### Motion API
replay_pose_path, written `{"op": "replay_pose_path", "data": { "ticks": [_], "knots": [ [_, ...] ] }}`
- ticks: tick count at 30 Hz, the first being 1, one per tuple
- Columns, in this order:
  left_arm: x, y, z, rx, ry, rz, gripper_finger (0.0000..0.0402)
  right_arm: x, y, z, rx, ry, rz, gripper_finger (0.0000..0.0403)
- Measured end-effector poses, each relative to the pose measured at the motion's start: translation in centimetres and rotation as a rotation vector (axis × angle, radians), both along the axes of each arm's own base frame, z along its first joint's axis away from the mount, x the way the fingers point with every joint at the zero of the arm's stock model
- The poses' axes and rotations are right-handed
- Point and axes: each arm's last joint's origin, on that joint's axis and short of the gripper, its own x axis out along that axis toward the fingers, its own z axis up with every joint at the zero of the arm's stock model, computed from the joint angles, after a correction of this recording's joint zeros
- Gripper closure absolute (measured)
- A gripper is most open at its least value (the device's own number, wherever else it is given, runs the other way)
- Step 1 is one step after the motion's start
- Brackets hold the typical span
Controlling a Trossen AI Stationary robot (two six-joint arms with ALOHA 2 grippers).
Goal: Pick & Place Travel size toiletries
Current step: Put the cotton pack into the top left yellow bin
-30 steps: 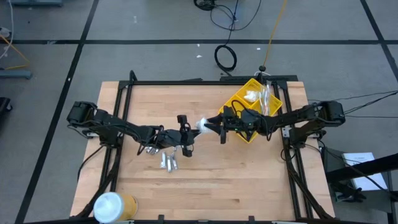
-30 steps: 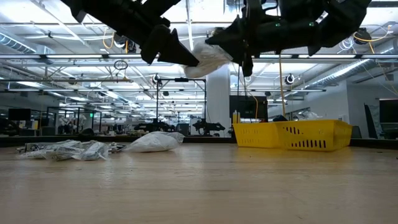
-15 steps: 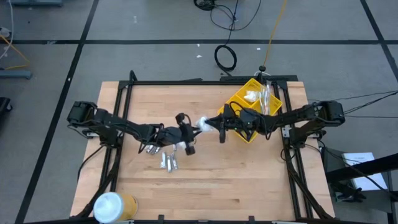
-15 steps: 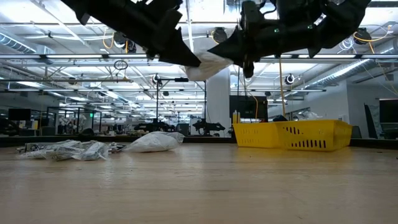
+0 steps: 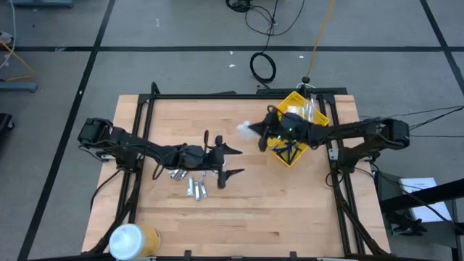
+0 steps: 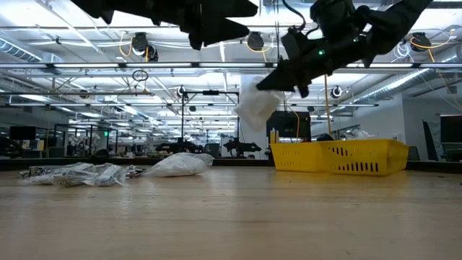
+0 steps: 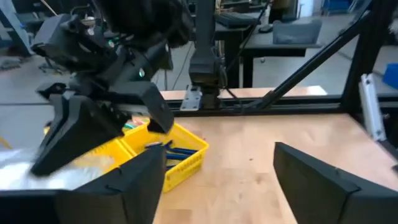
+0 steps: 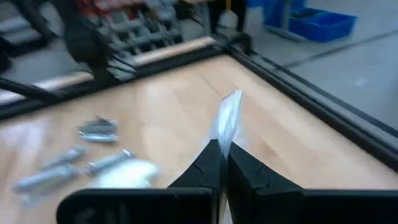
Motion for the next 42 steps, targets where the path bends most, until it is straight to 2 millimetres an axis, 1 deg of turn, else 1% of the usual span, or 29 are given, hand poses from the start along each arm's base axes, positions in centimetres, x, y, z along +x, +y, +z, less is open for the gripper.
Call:
{"op": "replay_pose_path", "data": {
  "ticks": [3,6,9,11,13,16,20,24,27,30,34,39,42],
  "knots": [
    [0.0,0.3,-0.1,0.026,0.015,0.026,0.0088,-2.0,-1.4,1.0,-0.077,0.083,-0.135,0.0402],
    [0.0,0.7,-0.5,0.036,0.054,0.067,0.0078,-4.4,-2.7,1.6,-0.202,0.248,-0.34,0.0402],
    [0.0,1.4,-0.7,0.034,0.077,0.093,0.0076,-6.7,-4.0,1.8,-0.307,0.43,-0.559,0.0402],
    [0.0,1.9,-0.9,0.018,0.091,0.111,0.0076,-7.7,-5.0,1.8,-0.338,0.502,-0.63,0.0403],
    [0.0,2.4,-1.1,0.0,0.107,0.13,0.0076,-8.2,-5.9,1.5,-0.342,0.549,-0.646,0.0403],
    [0.1,3.0,-1.1,-0.029,0.107,0.154,0.0076,-8.5,-7.3,0.5,-0.326,0.618,-0.637,0.0403],
    [0.1,3.4,-1.2,-0.061,0.116,0.173,0.0075,-8.5,-9.0,-1.7,-0.3,0.734,-0.65,0.0403],
    [0.0,3.4,-1.5,-0.067,0.146,0.176,0.0075,-8.1,-9.8,-3.8,-0.281,0.832,-0.623,0.0403],
    [-0.1,3.4,-1.8,-0.066,0.171,0.177,0.0075,-7.8,-9.9,-4.8,-0.265,0.862,-0.611,0.0401],
    [-0.1,3.4,-1.8,-0.066,0.177,0.178,0.0075,-7.5,-9.9,-5.3,-0.24,0.847,-0.591,0.039],
    [-0.1,3.4,-1.8,-0.063,0.178,0.178,0.0076,-7.1,-9.7,-5.5,-0.174,0.783,-0.459,0.0381],
    [-0.1,3.4,-1.9,-0.062,0.184,0.177,0.0075,-7.1,-9.6,-5.4,-0.124,0.737,-0.475,0.0376],
    [-0.2,3.4,-2.1,-0.063,0.203,0.179,0.0076,-7.3,-9.4,-5.2,-0.113,0.742,-0.463,0.0355]
  ]
}}
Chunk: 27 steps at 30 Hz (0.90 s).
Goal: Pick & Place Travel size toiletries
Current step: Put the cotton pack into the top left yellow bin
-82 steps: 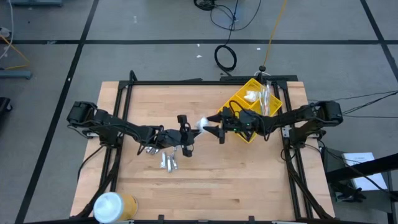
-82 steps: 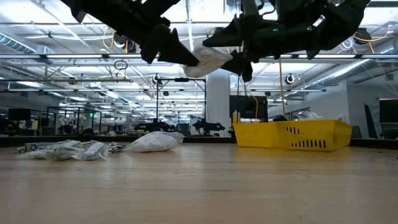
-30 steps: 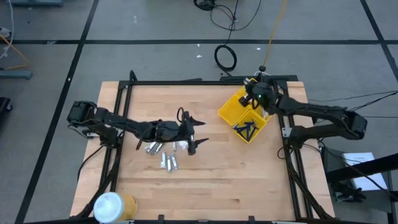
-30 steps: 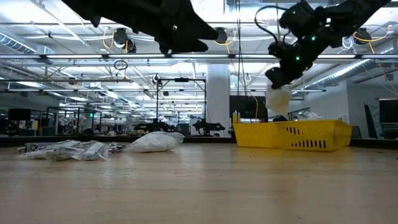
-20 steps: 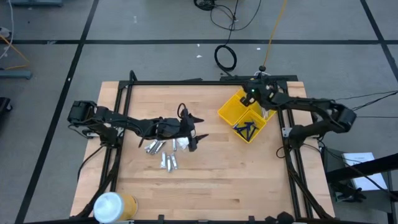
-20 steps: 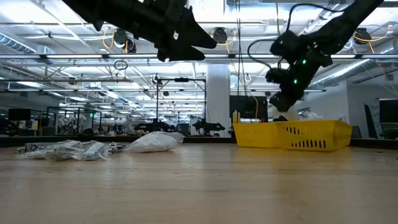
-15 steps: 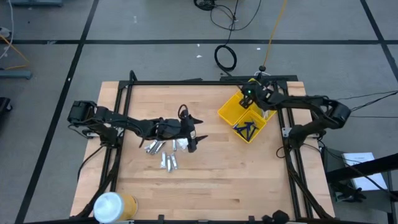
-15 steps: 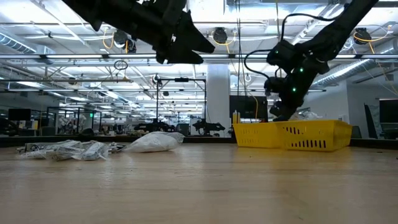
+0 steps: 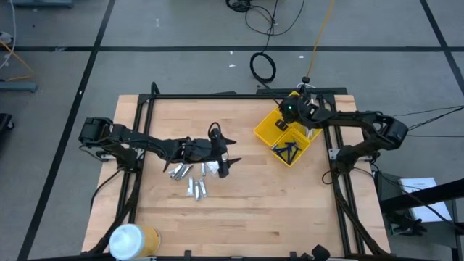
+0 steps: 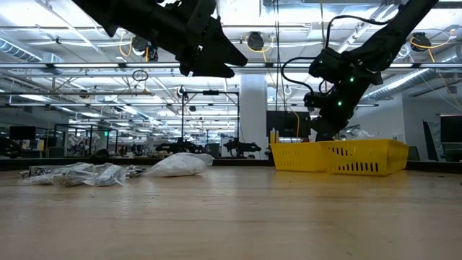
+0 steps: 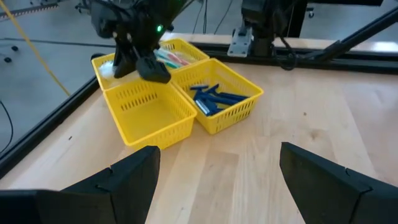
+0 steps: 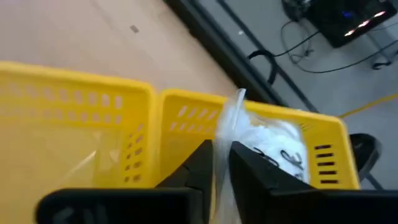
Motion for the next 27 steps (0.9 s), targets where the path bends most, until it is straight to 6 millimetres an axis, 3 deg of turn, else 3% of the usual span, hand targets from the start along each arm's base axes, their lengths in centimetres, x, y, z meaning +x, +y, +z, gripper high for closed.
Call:
{"op": "replay_pose_path", "data": {
  "ticks": [8,15,21,27],
  "knots": [
    [-0.1,0.0,-0.2,-0.002,0.025,0.001,0.0076,-0.6,0.3,0.9,0.031,-0.061,-0.048,0.0223],
    [-0.2,0.0,-0.4,-0.003,0.044,0.004,0.0076,-0.9,1.6,3.2,0.062,-0.208,0.011,0.0126],
    [-0.2,0.3,-0.4,-0.024,0.042,0.02,0.0076,-1.9,1.4,4.6,-0.055,-0.234,-0.158,0.0118],
    [-0.1,0.5,-0.4,-0.038,0.038,0.033,0.0076,-2.6,-0.6,2.8,0.005,-0.179,-0.217,0.015]
  ]
}}
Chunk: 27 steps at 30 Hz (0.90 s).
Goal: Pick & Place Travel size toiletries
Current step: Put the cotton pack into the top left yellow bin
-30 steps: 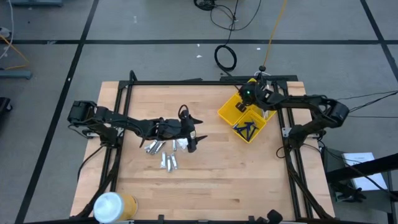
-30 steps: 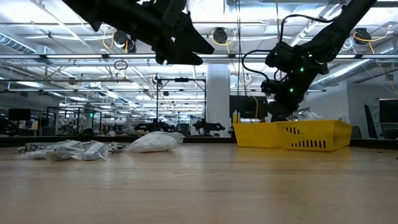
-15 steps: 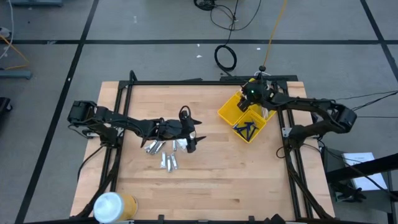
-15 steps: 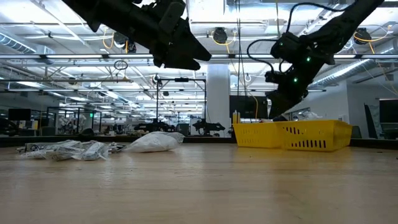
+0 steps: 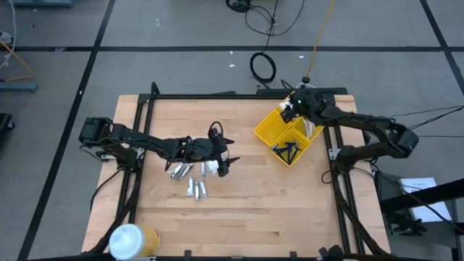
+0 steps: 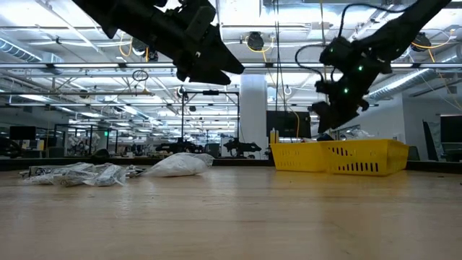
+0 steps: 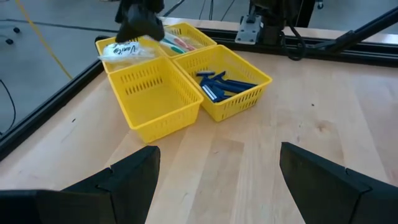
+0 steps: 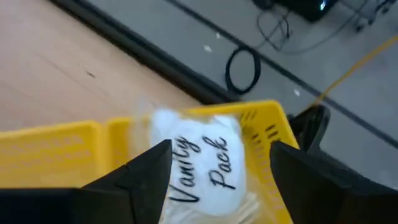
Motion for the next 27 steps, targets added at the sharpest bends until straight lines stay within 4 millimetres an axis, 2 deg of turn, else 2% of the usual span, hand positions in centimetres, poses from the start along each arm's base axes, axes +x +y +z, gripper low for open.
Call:
{"op": "replay_pose_path", "data": {
  "ticks": [8,13,17,22,27],
  "knots": [
    [-0.1,0.0,-0.2,-0.018,0.018,0.008,0.0076,0.2,-1.5,-3.9,0.159,0.071,0.001,0.0186],
    [-0.1,0.0,-0.2,-0.022,0.018,0.011,0.0076,0.2,-1.6,-4.2,0.171,0.075,-0.004,0.0196],
    [-0.1,0.1,-0.2,-0.022,0.018,0.012,0.0076,-0.1,-1.2,-2.8,0.134,0.048,0.002,0.0198],
    [-0.1,0.2,-0.2,-0.023,0.019,0.015,0.0076,-0.8,-0.4,0.4,0.036,-0.06,0.0,0.0199],
    [-0.3,0.1,-0.6,-0.036,0.062,0.012,0.0076,-1.3,1.5,3.5,0.061,-0.283,0.145,0.0197]
  ]
}}
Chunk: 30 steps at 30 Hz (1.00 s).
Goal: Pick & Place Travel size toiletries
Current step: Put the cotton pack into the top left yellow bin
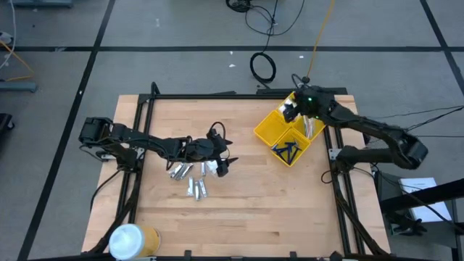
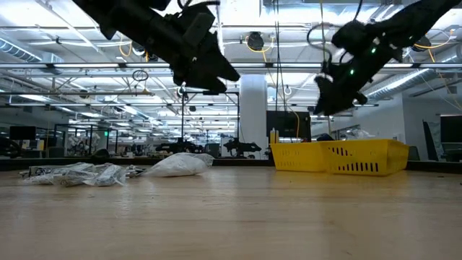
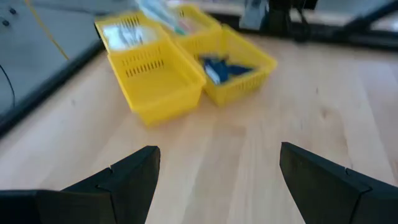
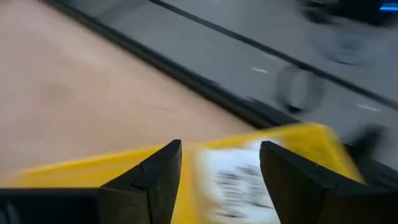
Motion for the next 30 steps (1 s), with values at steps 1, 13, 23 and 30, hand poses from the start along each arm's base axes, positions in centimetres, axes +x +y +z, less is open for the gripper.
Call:
{"op": "replay_pose_path", "data": {
  "ticks": [1,13,23,30],
  "knots": [
    [-0.1,-0.1,-0.2,-0.014,0.026,-0.01,0.0076,0.0,0.5,0.6,0.011,-0.054,0.053,0.0196],
    [-2.6,-0.7,-3.1,-0.166,0.352,0.171,0.0076,1.1,6.3,0.6,-0.146,-0.386,0.42,0.0195],
    [-2.8,-0.1,-5.1,-0.169,0.455,0.256,0.0076,0.8,8.2,-2.0,-0.19,-0.548,0.481,0.0195],
    [-2.1,0.4,-8.2,-0.203,0.56,0.262,0.0076,1.6,10.0,-1.1,-0.277,-0.606,0.61,0.0195]
  ]
}}
